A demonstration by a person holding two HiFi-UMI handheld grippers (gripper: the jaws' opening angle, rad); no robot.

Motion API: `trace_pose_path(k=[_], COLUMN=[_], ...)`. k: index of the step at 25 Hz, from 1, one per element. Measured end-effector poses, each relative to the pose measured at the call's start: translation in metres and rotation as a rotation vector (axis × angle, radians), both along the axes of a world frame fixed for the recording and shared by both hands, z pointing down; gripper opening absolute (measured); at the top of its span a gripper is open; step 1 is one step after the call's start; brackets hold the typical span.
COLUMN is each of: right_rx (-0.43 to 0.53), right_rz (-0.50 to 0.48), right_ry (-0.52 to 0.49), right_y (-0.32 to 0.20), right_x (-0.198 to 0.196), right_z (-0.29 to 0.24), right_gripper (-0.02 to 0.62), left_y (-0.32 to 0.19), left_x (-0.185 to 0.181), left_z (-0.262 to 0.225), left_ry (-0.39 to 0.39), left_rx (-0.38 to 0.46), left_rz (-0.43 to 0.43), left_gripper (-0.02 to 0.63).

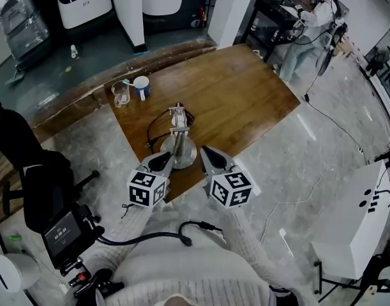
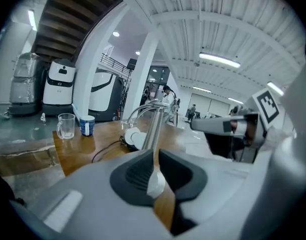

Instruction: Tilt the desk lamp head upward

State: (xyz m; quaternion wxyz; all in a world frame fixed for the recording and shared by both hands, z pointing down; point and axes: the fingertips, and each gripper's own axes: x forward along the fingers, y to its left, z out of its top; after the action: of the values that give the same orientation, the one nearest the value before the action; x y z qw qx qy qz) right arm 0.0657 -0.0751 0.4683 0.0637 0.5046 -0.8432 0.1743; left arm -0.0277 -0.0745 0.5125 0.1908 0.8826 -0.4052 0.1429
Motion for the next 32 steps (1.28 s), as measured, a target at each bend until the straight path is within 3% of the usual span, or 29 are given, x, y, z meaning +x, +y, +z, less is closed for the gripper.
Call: trace_pose_path(k=[5,9,12,15,20,25,29,32], right_rx=[0.004,-0.029,-0.062,-0.116,-0.25,-0.524,-0.678,-0.776], right_rz=[0.018,-0.028,-0.076,-0.129,-0.238,-0.392,-0.46,-0.475], right_ry=[-0.013,-0.013,-0.068,-0.186,-0.372,-0.582,-0.599,-0.703], right_y=[-0.02,-0.054,-0.064,-0.076,-0.096,-0.103,-0.106,-0.106], right_x=[0.02,0.014,0.015,0.011,0.004,-0.015,-0.036,-0.049], right_z=[-0.016,-0.009,-0.006,-0.007,-0.021,-0.029,-0.008,0.001], right_gripper=[0.015,0.012,0.011,0.021,0.101,0.123,0.121,0.123], left_y=[-0.01,-0.036,-0.037,-0.036,-0.039,-0.04,-0.04,-0.04], left_x=[0.016,0.019,0.029,0.037,0.046,0.051,0.047,0.046], left_z=[0.001,0.018,0.022,0.026,0.029,0.027,0.028,0.028], left_ry=[-0.036,-0.031,-0.039,-0.079,-0.097,-0.058,-0.046,-0.046], left_rx=[-0.006,-0.029,-0.022,0.0,0.01,-0.016,-0.004,-0.002], left_rz=[0.07,0.119,0.151,0.209,0.234,0.216,0.2,0.197], left_gripper=[0.049,0.095,0.117,0.141,0.164,0.172,0.178,0.178])
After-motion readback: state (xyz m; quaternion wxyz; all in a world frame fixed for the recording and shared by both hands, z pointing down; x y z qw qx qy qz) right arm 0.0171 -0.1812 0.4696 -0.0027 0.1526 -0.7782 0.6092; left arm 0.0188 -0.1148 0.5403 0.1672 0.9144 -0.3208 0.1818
